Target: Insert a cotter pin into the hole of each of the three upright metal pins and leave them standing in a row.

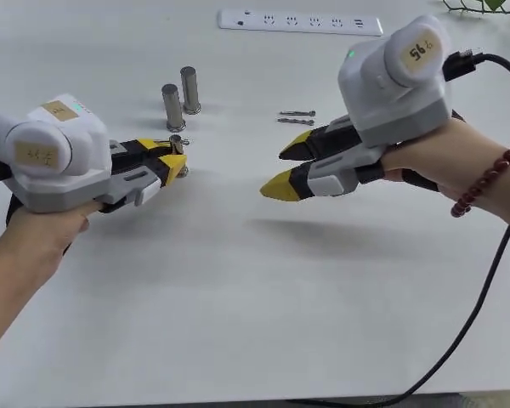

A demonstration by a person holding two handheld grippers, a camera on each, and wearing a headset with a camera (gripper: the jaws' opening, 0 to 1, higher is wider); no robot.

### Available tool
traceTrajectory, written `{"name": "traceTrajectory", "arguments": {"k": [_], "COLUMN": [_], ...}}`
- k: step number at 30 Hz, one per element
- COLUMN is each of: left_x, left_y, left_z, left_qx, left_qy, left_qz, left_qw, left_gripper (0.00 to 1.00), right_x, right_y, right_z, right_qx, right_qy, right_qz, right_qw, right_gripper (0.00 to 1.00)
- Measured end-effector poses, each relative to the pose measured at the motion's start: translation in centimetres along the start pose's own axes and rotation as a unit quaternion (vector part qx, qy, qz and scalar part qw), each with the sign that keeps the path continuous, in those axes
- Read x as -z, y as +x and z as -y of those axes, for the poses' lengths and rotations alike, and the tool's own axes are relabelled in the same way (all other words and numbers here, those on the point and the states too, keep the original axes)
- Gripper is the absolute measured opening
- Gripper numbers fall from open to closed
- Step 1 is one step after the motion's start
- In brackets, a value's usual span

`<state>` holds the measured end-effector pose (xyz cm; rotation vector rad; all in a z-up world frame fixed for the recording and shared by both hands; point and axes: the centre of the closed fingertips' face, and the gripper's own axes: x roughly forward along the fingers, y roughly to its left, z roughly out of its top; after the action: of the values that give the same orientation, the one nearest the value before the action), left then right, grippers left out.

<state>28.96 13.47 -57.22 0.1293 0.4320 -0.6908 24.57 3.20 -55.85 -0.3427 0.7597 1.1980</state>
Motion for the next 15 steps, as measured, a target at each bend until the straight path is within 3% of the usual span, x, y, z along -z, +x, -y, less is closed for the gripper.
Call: {"name": "traceTrajectory", "arguments": {"k": [15], "left_x": [0.17], "left_y": [-0.02], "left_z": [-0.19], "left_qx": [-0.002], "left_qy": [-0.016], "left_qz": [-0.004], "left_qw": [0.9999], "left_gripper": [0.10], "right_x": [-0.06], "right_y": [0.24], "right_z": [-0.17], "right_qx": [-0.002], "right_qy": [0.004], "right_qz": [0.000], "right_qw": [1.0000], "right_gripper": [0.33]}}
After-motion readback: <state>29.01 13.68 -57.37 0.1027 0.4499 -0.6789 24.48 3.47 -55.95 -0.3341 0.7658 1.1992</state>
